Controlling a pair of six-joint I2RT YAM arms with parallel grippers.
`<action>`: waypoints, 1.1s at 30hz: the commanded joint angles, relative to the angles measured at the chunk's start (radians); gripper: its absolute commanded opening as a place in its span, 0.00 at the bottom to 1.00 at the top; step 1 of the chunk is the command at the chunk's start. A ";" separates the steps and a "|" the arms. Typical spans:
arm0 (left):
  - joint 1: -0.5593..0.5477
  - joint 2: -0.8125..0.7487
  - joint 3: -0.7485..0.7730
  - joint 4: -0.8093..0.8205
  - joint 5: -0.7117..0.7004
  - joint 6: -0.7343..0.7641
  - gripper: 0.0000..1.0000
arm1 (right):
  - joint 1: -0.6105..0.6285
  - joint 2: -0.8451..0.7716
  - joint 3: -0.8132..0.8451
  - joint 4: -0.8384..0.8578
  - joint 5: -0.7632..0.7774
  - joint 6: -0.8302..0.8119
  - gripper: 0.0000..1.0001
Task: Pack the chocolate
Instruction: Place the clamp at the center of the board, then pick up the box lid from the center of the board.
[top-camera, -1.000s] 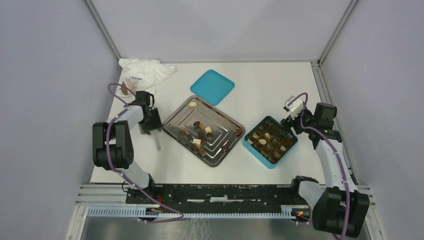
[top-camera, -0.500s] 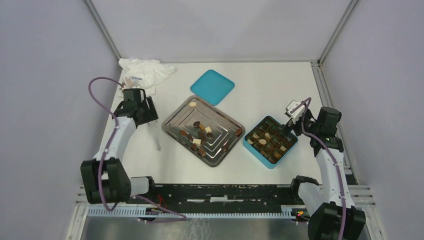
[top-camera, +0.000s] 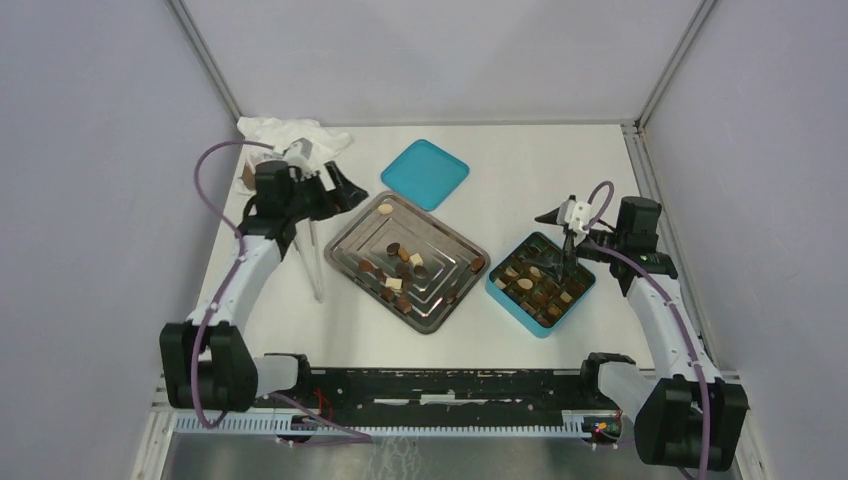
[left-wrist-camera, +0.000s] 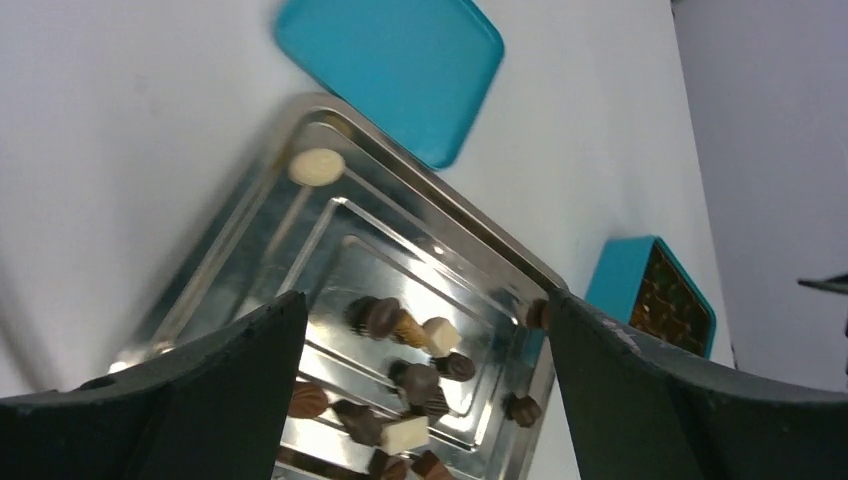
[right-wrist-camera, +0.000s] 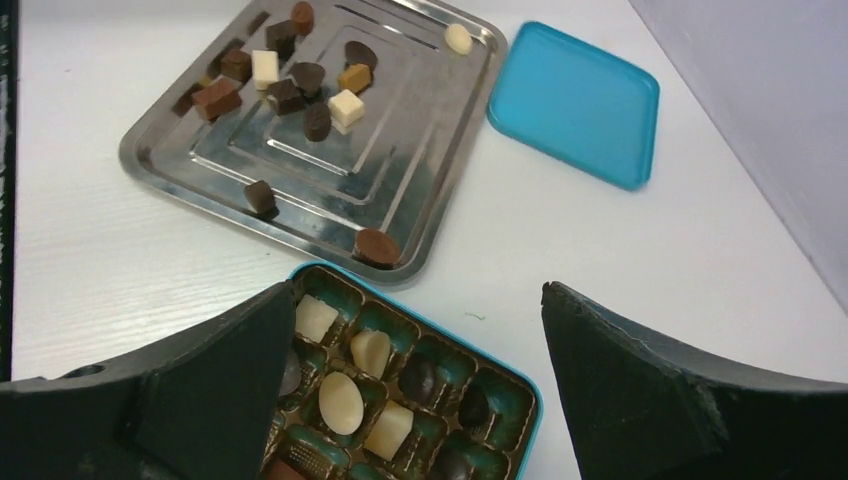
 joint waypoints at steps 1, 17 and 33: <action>-0.209 0.158 0.123 0.118 0.017 -0.053 0.94 | 0.010 0.032 -0.034 0.210 0.207 0.275 0.98; -0.538 1.111 1.164 -0.485 -0.491 0.313 0.50 | -0.016 -0.015 -0.076 0.238 0.354 0.291 0.98; -0.550 1.265 1.274 -0.504 -0.443 0.320 0.37 | -0.016 0.008 -0.067 0.218 0.352 0.284 0.98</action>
